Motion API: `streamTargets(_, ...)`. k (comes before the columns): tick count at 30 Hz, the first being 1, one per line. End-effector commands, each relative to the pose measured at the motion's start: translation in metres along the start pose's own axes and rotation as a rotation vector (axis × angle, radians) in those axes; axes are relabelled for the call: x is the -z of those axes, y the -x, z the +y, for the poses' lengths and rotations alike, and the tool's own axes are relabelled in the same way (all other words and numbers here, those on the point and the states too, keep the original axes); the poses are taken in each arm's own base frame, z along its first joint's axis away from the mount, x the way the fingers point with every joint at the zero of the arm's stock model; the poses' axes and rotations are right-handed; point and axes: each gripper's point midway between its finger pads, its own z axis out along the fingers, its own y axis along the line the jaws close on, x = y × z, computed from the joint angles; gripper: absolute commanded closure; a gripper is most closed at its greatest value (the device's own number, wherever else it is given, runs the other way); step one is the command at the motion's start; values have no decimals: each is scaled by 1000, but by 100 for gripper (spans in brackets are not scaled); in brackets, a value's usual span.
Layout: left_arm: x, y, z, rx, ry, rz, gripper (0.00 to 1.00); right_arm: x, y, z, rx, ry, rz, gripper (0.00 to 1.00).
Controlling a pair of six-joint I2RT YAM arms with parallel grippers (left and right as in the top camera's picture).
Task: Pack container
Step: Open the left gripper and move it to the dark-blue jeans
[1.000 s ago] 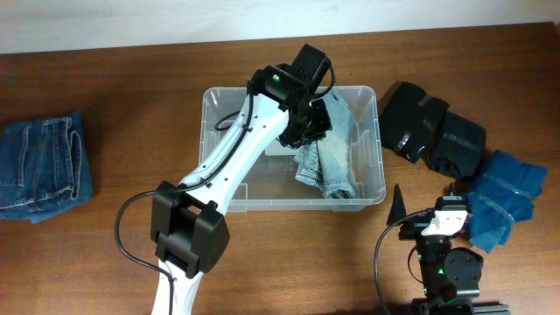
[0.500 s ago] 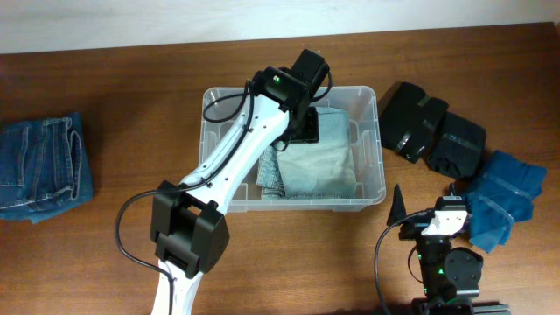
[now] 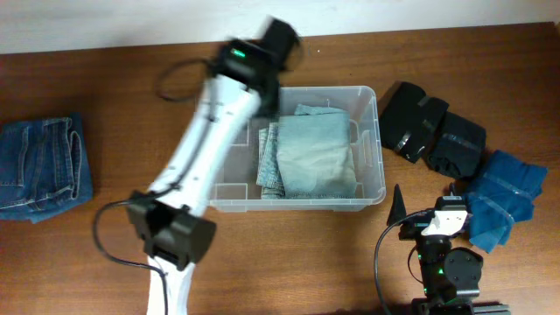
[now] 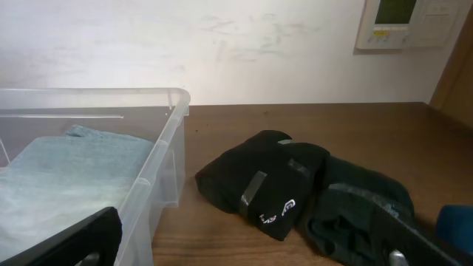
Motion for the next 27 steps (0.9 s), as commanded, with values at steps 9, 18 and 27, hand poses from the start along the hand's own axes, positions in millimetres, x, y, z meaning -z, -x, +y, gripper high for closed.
streamTargets(9, 20, 23, 203, 269, 368, -30, 37, 0, -3, -3, -6, -18, 5, 2)
streamTargets(18, -10, -7, 285, 387, 466, 106, 31, 0, -3, -3, -6, -18, 5, 2)
streamTargets(27, -71, -51, 331, 460, 519, 262, 13, 0, -2, -3, -6, -18, 5, 2)
